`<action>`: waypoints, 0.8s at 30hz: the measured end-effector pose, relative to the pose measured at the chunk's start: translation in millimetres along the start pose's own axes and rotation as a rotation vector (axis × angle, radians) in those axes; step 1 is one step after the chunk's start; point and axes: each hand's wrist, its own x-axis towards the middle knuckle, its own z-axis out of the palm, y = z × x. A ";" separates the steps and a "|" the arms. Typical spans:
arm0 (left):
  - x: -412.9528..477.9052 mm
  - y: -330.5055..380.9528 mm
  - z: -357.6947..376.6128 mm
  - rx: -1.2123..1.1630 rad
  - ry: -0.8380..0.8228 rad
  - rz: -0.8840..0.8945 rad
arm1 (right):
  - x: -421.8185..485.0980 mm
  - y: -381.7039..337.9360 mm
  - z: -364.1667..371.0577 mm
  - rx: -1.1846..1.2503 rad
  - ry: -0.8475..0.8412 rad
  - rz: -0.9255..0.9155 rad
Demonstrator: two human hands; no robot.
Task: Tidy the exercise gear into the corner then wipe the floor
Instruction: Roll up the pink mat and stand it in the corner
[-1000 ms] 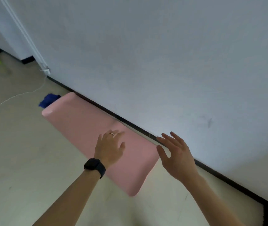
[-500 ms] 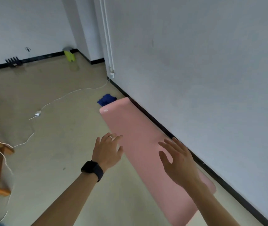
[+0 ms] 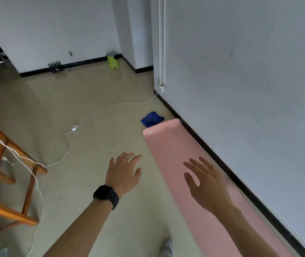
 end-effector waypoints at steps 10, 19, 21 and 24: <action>177.8 -74.3 -32.6 -0.007 0.071 -0.087 | 218.1 -2.2 78.3 0.012 -0.080 -0.073; 325.5 -151.8 -14.6 -0.024 0.031 -0.077 | 365.9 -3.9 157.6 -0.010 -0.136 -0.065; 361.0 -165.8 -9.8 -0.021 0.004 -0.049 | 391.9 -5.5 174.8 -0.028 -0.138 -0.048; 421.7 -185.4 -4.3 -0.022 -0.061 0.016 | 432.6 -6.6 200.9 -0.046 -0.139 0.015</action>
